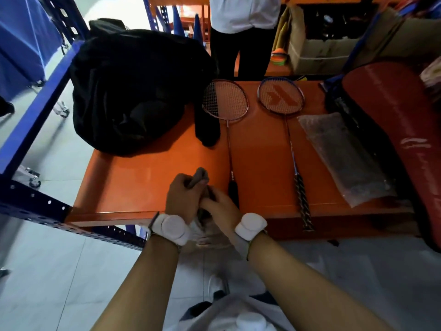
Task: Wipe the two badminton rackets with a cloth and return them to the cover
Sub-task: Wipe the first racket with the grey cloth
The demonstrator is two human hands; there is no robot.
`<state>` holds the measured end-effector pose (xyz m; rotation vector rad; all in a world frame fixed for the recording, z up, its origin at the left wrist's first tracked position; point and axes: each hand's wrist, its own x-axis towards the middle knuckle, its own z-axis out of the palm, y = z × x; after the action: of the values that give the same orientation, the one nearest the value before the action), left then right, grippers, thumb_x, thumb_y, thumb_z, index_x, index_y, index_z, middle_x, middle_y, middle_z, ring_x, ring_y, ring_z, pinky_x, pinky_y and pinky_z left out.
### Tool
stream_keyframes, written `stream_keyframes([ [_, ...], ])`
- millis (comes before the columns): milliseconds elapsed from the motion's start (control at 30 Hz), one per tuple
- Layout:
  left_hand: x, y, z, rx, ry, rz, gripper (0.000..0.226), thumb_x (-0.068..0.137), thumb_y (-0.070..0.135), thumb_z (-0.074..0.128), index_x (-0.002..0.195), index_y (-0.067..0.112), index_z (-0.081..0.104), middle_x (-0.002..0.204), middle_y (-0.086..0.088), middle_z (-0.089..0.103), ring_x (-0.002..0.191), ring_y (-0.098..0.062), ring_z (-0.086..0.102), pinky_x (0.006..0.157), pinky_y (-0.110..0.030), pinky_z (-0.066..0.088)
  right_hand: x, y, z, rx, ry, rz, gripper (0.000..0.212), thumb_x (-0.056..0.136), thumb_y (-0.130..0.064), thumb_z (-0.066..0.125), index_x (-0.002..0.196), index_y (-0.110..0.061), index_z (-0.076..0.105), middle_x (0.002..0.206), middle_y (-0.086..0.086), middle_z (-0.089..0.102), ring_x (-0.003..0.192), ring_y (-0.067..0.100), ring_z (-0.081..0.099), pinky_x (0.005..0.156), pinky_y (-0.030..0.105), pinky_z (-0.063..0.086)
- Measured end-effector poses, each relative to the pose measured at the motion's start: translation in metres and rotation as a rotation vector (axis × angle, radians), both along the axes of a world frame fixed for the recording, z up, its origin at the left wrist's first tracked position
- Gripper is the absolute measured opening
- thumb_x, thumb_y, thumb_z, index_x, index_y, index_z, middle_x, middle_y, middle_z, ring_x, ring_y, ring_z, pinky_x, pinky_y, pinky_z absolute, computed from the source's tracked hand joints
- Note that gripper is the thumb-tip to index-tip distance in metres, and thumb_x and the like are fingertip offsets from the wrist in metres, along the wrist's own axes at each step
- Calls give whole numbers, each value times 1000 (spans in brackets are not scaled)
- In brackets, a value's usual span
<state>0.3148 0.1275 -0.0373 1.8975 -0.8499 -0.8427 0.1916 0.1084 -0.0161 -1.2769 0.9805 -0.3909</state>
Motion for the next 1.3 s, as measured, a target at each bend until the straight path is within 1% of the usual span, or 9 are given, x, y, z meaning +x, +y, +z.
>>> stream_keyframes([
  [133, -15, -18, 24, -74, 179, -101, 32, 83, 55, 63, 80, 22, 60, 79, -10, 69, 70, -27, 65, 65, -45, 53, -23, -10, 13, 102, -193, -126, 44, 96, -23, 60, 139, -20, 49, 127, 0, 64, 113, 19, 64, 97, 41, 52],
  [267, -33, -27, 35, -56, 251, -225, 44, 78, 70, 60, 70, 27, 59, 65, 5, 62, 61, -15, 61, 59, -34, 51, -58, -23, 20, 13, -103, -185, 33, 93, -26, 64, 124, -15, 63, 120, 6, 70, 107, 25, 67, 93, 45, 55],
  [467, -32, -33, 38, -113, 91, -255, 41, 86, 42, 69, 83, 1, 63, 71, -15, 62, 61, -13, 53, 59, -35, 45, -113, -54, 23, 71, -123, -480, 18, 94, -21, 61, 106, -29, 70, 103, 3, 76, 95, 22, 72, 85, 43, 59],
  [567, -34, -36, 32, -122, -31, -173, 19, 89, 26, 68, 87, 6, 67, 73, -4, 63, 65, -13, 54, 64, -31, 46, -129, -68, 27, 73, -73, -632, 27, 92, -27, 58, 116, -24, 70, 103, 7, 75, 92, 26, 71, 79, 42, 56],
  [700, -38, -29, 10, 137, -161, -114, 19, 95, 25, 57, 103, 9, 64, 100, -13, 71, 91, -32, 66, 81, -40, 55, -145, -86, 42, -49, 0, -823, 24, 88, -29, 59, 104, -19, 72, 106, 10, 72, 103, 30, 66, 89, 48, 53],
  [867, -63, -2, -12, 555, -386, -435, 38, 99, 45, 46, 113, 17, 67, 110, -19, 70, 92, -31, 65, 78, -34, 49, -148, -91, 45, -225, 304, -780, 19, 90, -44, 55, 85, -27, 62, 80, -7, 61, 82, 19, 61, 62, 28, 39],
  [1000, -87, 12, -23, 472, 128, -320, 53, 88, 51, 64, 92, -2, 71, 90, -21, 71, 89, -34, 67, 81, -43, 53, -134, -77, 28, -114, 434, -403, 38, 96, -45, 48, 114, -15, 63, 102, 7, 69, 96, 29, 65, 86, 44, 53],
  [1133, -97, 15, -23, 400, 272, -238, 13, 93, 18, 60, 91, 6, 63, 97, -18, 68, 88, -26, 61, 84, -42, 51, -132, -67, 24, -63, 484, -196, 36, 101, -34, 45, 123, -11, 61, 118, 19, 63, 105, 38, 59, 98, 51, 47],
  [1300, -96, 7, -2, 190, 258, -7, 38, 94, 34, 60, 100, -3, 61, 79, -19, 59, 76, -33, 56, 67, -43, 43, -121, -75, 38, 80, 184, -410, 29, 101, -27, 47, 121, -14, 62, 133, 15, 57, 116, 32, 55, 105, 43, 43],
])
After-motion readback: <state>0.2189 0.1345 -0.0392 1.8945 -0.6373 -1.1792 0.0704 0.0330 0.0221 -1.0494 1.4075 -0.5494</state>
